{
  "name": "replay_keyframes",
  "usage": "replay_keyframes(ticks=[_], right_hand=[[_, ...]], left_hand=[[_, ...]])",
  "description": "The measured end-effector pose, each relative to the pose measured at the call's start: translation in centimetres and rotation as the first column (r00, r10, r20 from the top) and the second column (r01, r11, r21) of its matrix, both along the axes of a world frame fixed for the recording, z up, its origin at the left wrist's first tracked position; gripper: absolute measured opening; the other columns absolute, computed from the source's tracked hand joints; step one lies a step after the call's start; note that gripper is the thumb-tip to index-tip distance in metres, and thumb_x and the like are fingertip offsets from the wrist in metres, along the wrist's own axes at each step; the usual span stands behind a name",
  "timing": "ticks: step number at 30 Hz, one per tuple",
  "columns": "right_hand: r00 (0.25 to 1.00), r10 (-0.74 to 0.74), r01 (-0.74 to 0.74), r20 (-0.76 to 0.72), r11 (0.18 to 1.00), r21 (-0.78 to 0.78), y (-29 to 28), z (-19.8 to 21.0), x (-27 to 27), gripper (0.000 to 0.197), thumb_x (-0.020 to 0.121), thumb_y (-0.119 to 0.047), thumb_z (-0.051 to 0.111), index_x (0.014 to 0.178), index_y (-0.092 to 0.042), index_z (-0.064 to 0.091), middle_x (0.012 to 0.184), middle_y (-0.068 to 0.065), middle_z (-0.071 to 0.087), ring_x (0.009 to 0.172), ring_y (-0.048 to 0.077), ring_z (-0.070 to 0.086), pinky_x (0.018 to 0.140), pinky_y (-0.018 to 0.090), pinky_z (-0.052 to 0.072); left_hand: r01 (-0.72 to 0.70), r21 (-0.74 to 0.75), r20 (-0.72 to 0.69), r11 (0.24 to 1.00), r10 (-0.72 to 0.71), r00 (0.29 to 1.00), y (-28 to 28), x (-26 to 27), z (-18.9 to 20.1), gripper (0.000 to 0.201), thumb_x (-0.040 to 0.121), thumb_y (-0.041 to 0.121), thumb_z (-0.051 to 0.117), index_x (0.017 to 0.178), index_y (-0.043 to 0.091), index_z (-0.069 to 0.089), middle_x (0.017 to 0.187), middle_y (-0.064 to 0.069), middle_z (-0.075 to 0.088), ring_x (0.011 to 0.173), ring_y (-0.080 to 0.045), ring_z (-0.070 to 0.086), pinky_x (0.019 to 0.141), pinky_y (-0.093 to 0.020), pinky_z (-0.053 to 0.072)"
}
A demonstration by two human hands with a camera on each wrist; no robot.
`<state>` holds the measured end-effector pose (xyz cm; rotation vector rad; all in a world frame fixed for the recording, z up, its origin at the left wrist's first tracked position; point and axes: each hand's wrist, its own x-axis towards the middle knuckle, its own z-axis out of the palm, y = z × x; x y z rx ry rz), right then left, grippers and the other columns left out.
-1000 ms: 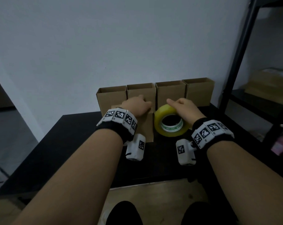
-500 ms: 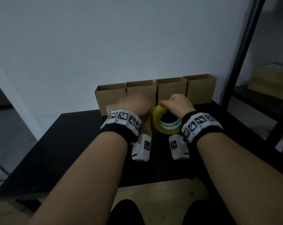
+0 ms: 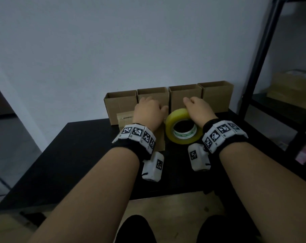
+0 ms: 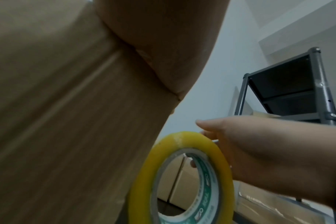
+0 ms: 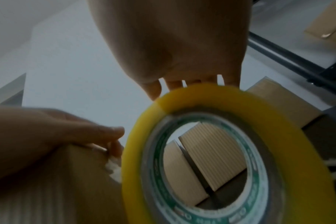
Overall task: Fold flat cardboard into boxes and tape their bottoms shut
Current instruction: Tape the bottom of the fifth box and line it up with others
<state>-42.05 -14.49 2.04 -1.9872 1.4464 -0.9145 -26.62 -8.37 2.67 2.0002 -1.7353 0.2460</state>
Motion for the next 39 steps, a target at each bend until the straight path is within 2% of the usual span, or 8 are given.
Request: replay_keyframes(ticks=[4,11,16,21,25,28,31,39], right_hand=[[0.998,-0.063,0.064,0.020,0.997,-0.036,0.2,0.1,-1.4,0.035,0.104,-0.031,0.031,0.090,-0.006,0.052,0.077,0.005,0.048,0.080,0.025,0.048,0.069,0.032,0.033],[0.979,-0.186,0.190,-0.079,0.981,0.036,1.0,-1.6,-4.8,0.028,0.100,-0.015,0.037,0.103,-0.002,0.062,0.097,0.015,0.060,0.092,0.031,0.058,0.072,0.032,0.042],[0.939,-0.185,0.238,-0.289,0.958,0.159,1.4,-3.5,-7.0,0.022,0.090,-0.010,0.049,0.069,-0.005,0.053,0.071,0.011,0.053,0.064,0.024,0.052,0.050,0.027,0.037],[0.880,-0.151,0.276,-0.449,0.934,0.228,0.9,-4.9,-7.8,0.028,0.091,-0.021,0.063,0.069,-0.010,0.049,0.081,0.009,0.052,0.080,0.024,0.051,0.067,0.030,0.040],[0.815,0.021,0.266,-0.579,0.874,0.406,0.5,-4.2,-8.3,0.029,0.090,-0.029,0.068,0.093,-0.002,0.057,0.104,0.014,0.055,0.080,0.021,0.051,0.058,0.021,0.040],[0.688,-0.101,0.401,-0.719,0.878,0.260,0.3,-5.0,-8.0,0.082,0.077,-0.041,0.079,0.139,-0.003,0.041,0.143,0.017,0.038,0.127,0.030,0.041,0.100,0.034,0.041],[0.647,-0.157,0.453,-0.746,0.867,0.210,0.7,-5.0,-7.4,0.089,0.074,-0.040,0.081,0.144,-0.009,0.035,0.148,0.013,0.027,0.137,0.034,0.025,0.109,0.046,0.030],[0.735,-0.063,0.385,-0.675,0.859,0.338,0.4,-5.8,-8.3,0.068,0.089,-0.046,0.063,0.140,-0.008,0.041,0.146,0.016,0.040,0.136,0.032,0.037,0.109,0.037,0.031]], left_hand=[[0.081,-0.080,0.085,0.994,-0.074,0.994,0.5,-0.7,-0.1,0.035,0.096,0.033,0.045,0.084,0.010,0.069,0.099,-0.008,0.064,0.104,-0.028,0.051,0.082,-0.036,0.040],[0.125,0.002,-0.021,0.992,-0.125,0.992,0.7,-1.9,-1.7,0.029,0.089,0.020,0.046,0.108,0.033,0.064,0.104,0.002,0.066,0.104,-0.023,0.052,0.090,-0.039,0.044],[0.123,0.061,-0.104,0.990,-0.117,0.988,0.7,-1.7,-1.1,0.029,0.088,0.013,0.049,0.103,0.034,0.064,0.101,0.006,0.066,0.109,-0.020,0.049,0.094,-0.042,0.045],[0.108,0.081,-0.143,0.991,-0.096,0.985,0.5,-1.7,-1.0,0.035,0.084,0.009,0.048,0.094,0.041,0.060,0.100,0.008,0.065,0.110,-0.019,0.049,0.095,-0.042,0.046],[0.112,0.084,-0.170,0.990,-0.097,0.981,0.5,-1.7,-1.0,0.037,0.082,0.008,0.049,0.088,0.043,0.057,0.094,0.011,0.065,0.105,-0.018,0.053,0.092,-0.043,0.050],[0.108,0.087,-0.160,0.990,-0.093,0.983,0.5,-1.6,-1.0,0.039,0.081,0.007,0.048,0.088,0.044,0.057,0.092,0.011,0.064,0.106,-0.018,0.051,0.092,-0.042,0.049],[0.116,0.091,-0.145,0.989,-0.102,0.984,0.5,-1.5,-1.0,0.037,0.083,0.008,0.049,0.093,0.043,0.059,0.093,0.012,0.064,0.107,-0.018,0.050,0.093,-0.043,0.048],[0.127,0.087,-0.142,0.988,-0.113,0.983,0.4,-1.4,-1.0,0.040,0.082,0.007,0.048,0.095,0.043,0.060,0.095,0.011,0.065,0.108,-0.019,0.051,0.093,-0.044,0.048]])
